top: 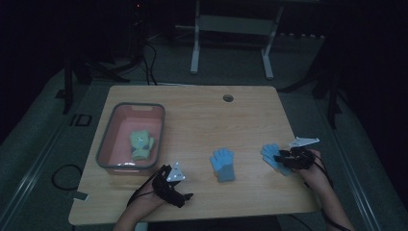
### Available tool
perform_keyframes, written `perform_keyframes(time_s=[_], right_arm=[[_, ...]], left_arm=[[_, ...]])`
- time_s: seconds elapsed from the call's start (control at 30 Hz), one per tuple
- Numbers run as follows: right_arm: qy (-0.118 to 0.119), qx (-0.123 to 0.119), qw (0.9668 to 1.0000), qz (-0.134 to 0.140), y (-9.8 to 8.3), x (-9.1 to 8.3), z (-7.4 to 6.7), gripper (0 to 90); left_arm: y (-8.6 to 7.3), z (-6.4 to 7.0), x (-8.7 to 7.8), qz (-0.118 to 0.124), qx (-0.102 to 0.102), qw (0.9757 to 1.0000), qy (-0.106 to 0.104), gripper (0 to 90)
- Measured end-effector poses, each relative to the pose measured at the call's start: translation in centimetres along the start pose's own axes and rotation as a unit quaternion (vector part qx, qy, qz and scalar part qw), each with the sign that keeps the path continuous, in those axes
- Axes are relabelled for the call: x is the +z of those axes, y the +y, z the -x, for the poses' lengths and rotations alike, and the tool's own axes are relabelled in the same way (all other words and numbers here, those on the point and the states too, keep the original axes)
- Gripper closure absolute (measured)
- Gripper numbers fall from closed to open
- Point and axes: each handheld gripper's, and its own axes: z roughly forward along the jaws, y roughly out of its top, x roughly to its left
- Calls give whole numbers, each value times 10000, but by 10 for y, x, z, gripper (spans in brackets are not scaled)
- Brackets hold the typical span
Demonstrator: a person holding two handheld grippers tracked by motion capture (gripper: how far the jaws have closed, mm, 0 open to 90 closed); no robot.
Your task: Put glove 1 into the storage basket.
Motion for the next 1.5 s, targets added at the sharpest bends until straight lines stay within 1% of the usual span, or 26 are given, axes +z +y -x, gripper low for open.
perform_keyframes(time_s=[0.07, 0.13, 0.2, 0.27, 0.4, 0.43, 0.47, 0.53, 0.6, 0.67, 0.7, 0.73, 0.77, 0.9, 0.97, 1.03, 1.07, 1.13, 1.17, 1.23, 1.27, 1.3, 1.33, 1.37, 1.43, 1.5], right_arm=[[-38, 11, 10000, -3, 0, 0, -5, 755], [-200, 28, 9997, -95, 2, -1, -12, 807], [-384, 175, 9990, -162, 6, -2, -19, 823], [-415, 298, 9986, -100, 12, -6, -28, 830], [-494, 391, 9978, 193, 29, -20, -50, 832], [-501, 481, 9971, 302, 33, -25, -55, 832], [-481, 593, 9961, 438, 38, -29, -60, 832], [-537, 814, 9930, 663, 45, -35, -68, 832], [-506, 1118, 9888, 850, 50, -37, -74, 832], [-444, 1345, 9846, 1028, 52, -35, -79, 832], [-444, 1345, 9846, 1028, 52, -35, -79, 832], [-439, 1406, 9830, 1092, 53, -33, -83, 832], [-510, 1505, 9809, 1122, 54, -26, -88, 832], [-687, 1775, 9768, 980, 52, -12, -92, 832], [-852, 1907, 9734, 943, 48, -6, -93, 831], [-1013, 2094, 9679, 954, 42, -1, -93, 831], [-973, 2205, 9659, 941, 40, 1, -93, 830], [-1140, 2237, 9636, 916, 37, 4, -95, 828], [-1209, 2232, 9634, 867, 35, 6, -96, 826], [-1350, 2345, 9590, 849, 29, 10, -94, 821], [-1391, 2351, 9588, 778, 26, 12, -92, 815], [-1437, 2412, 9569, 739, 23, 15, -91, 813], [-1479, 2436, 9560, 696, 21, 17, -89, 806], [-1531, 2427, 9559, 625, 19, 19, -87, 796], [-1519, 2510, 9539, 636, 15, 21, -84, 766], [-1563, 2461, 9544, 635, 14, 22, -83, 729]], left_arm=[[0, 1, 0, -1, 9, 10000, 3, 55], [1, 1, 1, -23, 38, 10000, 17, 55], [1, 1, 0, -19, 45, 10000, 28, 55], [1, 1, 0, -12, 47, 10000, 31, 55], [1, 1, -1, 5, 45, 10000, 25, 55], [1, 1, -1, 9, 54, 10000, 29, 55], [1, 1, -1, 8, 56, 10000, 25, 55], [1, 2, -1, 18, 57, 10000, 33, 55], [2, 2, -1, 15, 73, 10000, 36, 55], [2, 3, 0, 18, 82, 10000, 31, 55], [2, 3, 0, 18, 82, 10000, 31, 55], [2, 3, 0, 22, 84, 10000, 32, 55], [2, 2, 0, 33, 72, 10000, 35, 55], [2, 2, 0, 38, 76, 10000, 39, 55], [2, 2, 0, 37, 79, 10000, 39, 55], [2, 3, 0, 32, 88, 10000, 23, 55], [2, 2, 0, 34, 88, 10000, 21, 55], [2, 3, 0, 46, 96, 9999, 29, 55], [2, 3, 0, 42, 98, 9999, 28, 55], [2, 3, 0, 43, 103, 9999, 26, 55], [2, 4, 0, 40, 110, 9999, 22, 55], [2, 4, 0, 37, 116, 9999, 29, 55], [2, 3, 0, 28, 119, 9999, 29, 55], [2, 3, 0, 18, 128, 9999, 32, 55], [2, 4, 0, 18, 140, 9999, 32, 55], [2, 4, 0, 13, 148, 9999, 36, 55]])
